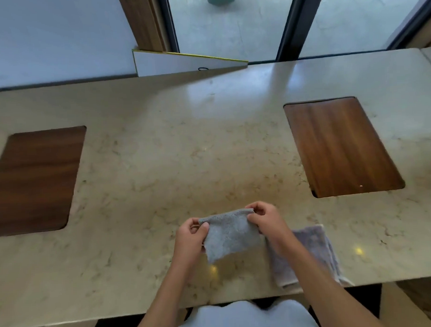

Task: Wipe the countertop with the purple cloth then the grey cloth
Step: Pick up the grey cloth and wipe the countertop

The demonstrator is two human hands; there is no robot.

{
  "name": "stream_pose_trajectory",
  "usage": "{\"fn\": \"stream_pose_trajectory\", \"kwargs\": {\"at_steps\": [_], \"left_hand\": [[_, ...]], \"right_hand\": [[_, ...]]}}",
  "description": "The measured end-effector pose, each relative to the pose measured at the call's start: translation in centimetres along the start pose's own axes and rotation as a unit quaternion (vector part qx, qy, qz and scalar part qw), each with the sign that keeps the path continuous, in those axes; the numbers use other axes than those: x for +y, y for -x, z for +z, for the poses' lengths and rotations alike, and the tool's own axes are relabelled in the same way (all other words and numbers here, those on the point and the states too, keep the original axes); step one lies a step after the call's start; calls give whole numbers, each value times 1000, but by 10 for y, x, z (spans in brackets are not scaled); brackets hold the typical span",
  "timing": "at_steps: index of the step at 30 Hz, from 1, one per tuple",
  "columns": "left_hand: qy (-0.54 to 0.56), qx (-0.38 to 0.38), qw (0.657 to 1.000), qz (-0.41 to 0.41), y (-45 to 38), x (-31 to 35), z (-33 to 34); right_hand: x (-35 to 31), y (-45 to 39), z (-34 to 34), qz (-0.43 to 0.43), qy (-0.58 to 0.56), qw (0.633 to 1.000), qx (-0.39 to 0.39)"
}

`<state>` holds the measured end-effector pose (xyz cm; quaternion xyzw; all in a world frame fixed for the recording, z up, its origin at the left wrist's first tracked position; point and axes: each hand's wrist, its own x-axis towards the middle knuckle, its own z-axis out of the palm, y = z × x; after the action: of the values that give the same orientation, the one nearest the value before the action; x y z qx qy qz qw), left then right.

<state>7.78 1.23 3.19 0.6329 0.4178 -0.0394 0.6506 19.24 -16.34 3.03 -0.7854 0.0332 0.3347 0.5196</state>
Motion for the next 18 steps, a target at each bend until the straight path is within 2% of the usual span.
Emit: {"fn": "stream_pose_trajectory", "kwargs": {"at_steps": [5,14,16,18], "left_hand": [[-122,5,993,6,-28,7,0],[-306,-7,950,67,-74,28,50],[-316,3,946,73,-76,27,51],[-331,37,939,82,-74,24,45]], "right_hand": [[-9,-11,10,19,25,997,77],[-17,-55,-20,-7,138,976,170],[-13,-55,-19,-36,180,964,190],[-5,-51,-11,-109,251,938,214]]}}
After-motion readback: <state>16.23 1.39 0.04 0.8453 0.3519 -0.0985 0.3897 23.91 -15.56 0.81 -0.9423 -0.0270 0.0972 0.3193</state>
